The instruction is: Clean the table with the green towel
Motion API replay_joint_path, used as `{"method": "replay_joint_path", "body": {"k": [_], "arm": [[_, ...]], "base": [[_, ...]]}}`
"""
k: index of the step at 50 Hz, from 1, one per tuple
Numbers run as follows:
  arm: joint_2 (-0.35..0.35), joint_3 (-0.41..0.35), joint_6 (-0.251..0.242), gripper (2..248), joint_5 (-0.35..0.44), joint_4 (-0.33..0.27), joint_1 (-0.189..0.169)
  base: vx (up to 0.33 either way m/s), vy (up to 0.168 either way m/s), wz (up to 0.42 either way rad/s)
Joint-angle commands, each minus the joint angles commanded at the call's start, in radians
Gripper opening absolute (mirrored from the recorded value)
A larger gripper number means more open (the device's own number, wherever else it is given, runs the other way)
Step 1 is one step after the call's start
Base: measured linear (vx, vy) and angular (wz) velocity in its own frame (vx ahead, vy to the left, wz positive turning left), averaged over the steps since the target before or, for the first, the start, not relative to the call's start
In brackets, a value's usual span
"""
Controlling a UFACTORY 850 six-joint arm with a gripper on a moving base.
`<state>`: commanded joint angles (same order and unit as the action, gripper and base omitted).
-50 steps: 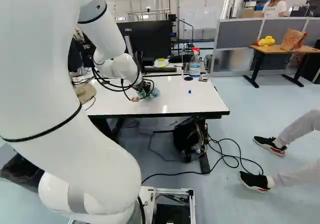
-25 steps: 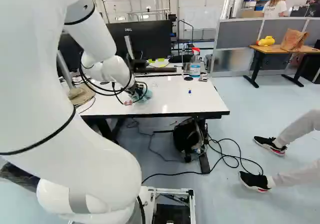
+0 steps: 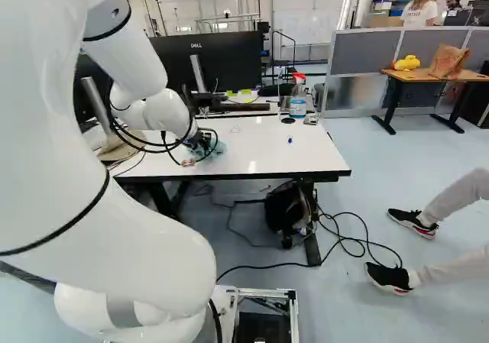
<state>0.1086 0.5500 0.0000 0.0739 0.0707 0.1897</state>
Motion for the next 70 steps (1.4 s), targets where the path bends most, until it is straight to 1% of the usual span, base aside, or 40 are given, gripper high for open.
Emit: {"method": "replay_joint_path", "body": {"k": [15,23,38,53,70], "arm": [[0.001,0.000,0.000,50,0.000,0.000,0.000],[-0.003,0.020,0.000,50,0.000,0.000,-0.013],[-0.031,0.085,0.000,50,0.000,0.000,-0.044],[-0.066,0.157,0.000,50,0.000,0.000,-0.067],[-0.153,0.245,0.000,50,0.000,0.000,-0.088]], "base": [[0.000,0.000,0.000],[0.000,0.000,0.000],[0.000,0.000,0.000],[0.000,0.000,0.000],[0.000,0.000,0.000]]}}
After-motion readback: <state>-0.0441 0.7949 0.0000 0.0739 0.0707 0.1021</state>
